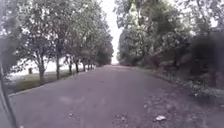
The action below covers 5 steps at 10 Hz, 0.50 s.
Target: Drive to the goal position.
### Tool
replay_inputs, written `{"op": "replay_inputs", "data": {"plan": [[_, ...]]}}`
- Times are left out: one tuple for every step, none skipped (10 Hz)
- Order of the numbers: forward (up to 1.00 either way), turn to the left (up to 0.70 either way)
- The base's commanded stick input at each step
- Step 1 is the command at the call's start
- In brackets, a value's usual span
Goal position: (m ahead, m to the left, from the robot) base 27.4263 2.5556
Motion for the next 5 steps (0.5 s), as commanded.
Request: {"op": "replay_inputs", "data": {"plan": [[0.70, 0.00], [0.70, 0.00], [0.70, 0.00], [0.70, 0.00], [0.70, 0.00]]}}
